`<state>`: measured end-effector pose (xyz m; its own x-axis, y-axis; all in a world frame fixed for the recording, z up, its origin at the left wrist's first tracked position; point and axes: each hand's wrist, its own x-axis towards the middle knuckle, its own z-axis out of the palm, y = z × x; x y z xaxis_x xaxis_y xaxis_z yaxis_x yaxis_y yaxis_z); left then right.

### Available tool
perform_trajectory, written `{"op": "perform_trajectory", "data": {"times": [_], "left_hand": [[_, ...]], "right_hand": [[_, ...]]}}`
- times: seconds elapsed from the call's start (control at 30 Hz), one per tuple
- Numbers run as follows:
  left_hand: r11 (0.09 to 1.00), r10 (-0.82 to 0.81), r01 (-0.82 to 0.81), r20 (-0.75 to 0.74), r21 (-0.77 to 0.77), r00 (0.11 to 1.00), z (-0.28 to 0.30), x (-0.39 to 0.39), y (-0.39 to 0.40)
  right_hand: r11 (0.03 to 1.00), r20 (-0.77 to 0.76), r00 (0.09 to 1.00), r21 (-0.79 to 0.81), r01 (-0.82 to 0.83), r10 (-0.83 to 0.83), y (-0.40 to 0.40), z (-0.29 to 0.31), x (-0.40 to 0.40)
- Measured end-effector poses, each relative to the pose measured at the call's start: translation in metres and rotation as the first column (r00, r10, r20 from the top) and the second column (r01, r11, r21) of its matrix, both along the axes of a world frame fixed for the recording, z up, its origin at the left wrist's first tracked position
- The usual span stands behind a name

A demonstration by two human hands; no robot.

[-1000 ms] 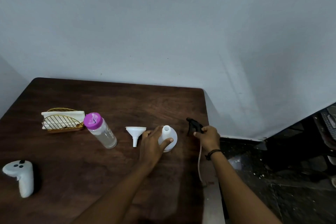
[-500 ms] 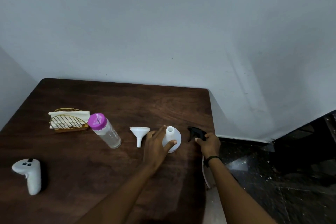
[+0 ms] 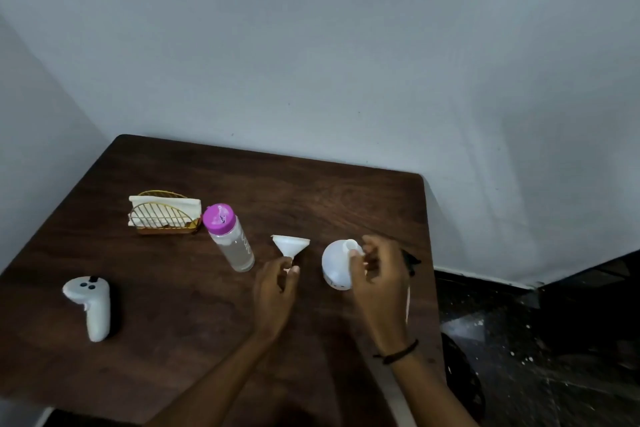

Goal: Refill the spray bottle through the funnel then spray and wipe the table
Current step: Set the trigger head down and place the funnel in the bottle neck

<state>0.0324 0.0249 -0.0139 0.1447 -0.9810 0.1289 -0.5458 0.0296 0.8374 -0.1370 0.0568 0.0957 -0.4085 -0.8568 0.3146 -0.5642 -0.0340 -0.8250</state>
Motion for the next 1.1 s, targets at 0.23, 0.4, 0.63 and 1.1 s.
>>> {"op": "perform_trajectory", "data": {"times": [0.23, 0.4, 0.63, 1.1], "left_hand": [[0.995, 0.017, -0.012, -0.052, 0.102, 0.998, 0.003, 0.025, -0.005], [0.984, -0.029, 0.053, -0.141, 0.173, 0.99, -0.01, 0.028, -0.02], [0.976, -0.018, 0.068, -0.23, 0.207, 0.973, -0.015, 0.024, -0.031], [0.993, -0.001, 0.049, -0.387, 0.112, 0.922, 0.014, 0.016, -0.031]], "right_hand": [[0.9, 0.009, 0.955, 0.334, -0.281, 0.295, -0.026, -0.042, 0.097], [0.831, -0.02, 0.979, 0.532, -0.164, 0.205, -0.055, -0.063, 0.099], [0.731, 0.037, 0.984, 0.664, -0.154, 0.174, -0.082, -0.073, 0.101], [0.887, 0.229, 0.969, 0.422, -0.188, 0.096, -0.067, -0.057, 0.103]]}}
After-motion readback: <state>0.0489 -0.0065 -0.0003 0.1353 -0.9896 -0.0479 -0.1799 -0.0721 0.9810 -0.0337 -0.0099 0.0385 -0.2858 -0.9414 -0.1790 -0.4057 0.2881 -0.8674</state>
